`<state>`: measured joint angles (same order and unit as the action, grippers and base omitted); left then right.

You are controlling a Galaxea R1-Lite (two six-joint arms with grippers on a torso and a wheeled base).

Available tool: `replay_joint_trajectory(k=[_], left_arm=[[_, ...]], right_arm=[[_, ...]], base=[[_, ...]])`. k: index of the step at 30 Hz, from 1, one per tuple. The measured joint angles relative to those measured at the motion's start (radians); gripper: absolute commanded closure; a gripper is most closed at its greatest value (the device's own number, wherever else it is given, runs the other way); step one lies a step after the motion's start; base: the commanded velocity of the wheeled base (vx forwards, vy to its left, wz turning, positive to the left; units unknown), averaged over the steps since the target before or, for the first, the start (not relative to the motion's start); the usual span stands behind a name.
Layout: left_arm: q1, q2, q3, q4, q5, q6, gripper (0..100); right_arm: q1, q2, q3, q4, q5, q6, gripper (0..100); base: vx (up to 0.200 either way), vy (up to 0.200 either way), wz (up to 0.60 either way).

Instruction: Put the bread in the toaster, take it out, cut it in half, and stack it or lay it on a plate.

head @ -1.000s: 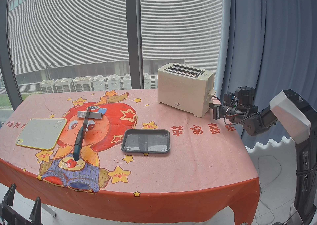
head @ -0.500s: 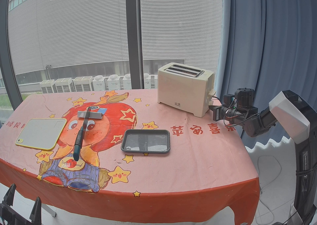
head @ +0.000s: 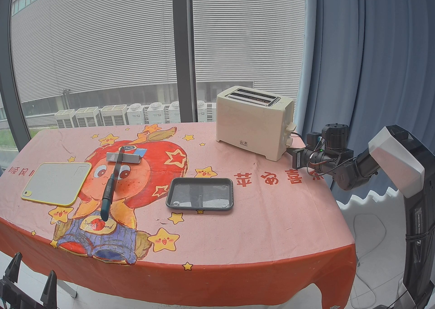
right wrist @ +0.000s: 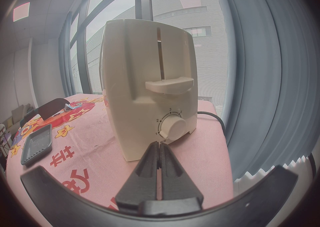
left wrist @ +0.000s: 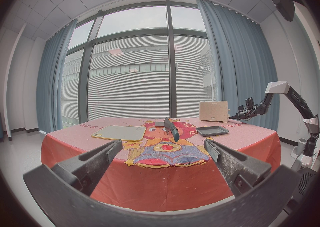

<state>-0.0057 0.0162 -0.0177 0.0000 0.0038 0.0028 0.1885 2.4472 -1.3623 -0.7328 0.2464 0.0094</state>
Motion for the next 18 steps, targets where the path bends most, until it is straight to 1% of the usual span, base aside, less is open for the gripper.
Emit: replay_joint_trajectory(k=[7,18], left_arm=[[0.0,0.0,0.0,0.0,0.0,0.0,0],[0.0,0.0,0.0,0.0,0.0,0.0,0]], right_arm=[[0.0,0.003,0.004,-0.001,-0.001,0.0,100],[0.003,-0.02,0.056,-0.015,0.0,0.0,100]], base=[[0.0,0.0,0.0],[0.0,0.0,0.0]])
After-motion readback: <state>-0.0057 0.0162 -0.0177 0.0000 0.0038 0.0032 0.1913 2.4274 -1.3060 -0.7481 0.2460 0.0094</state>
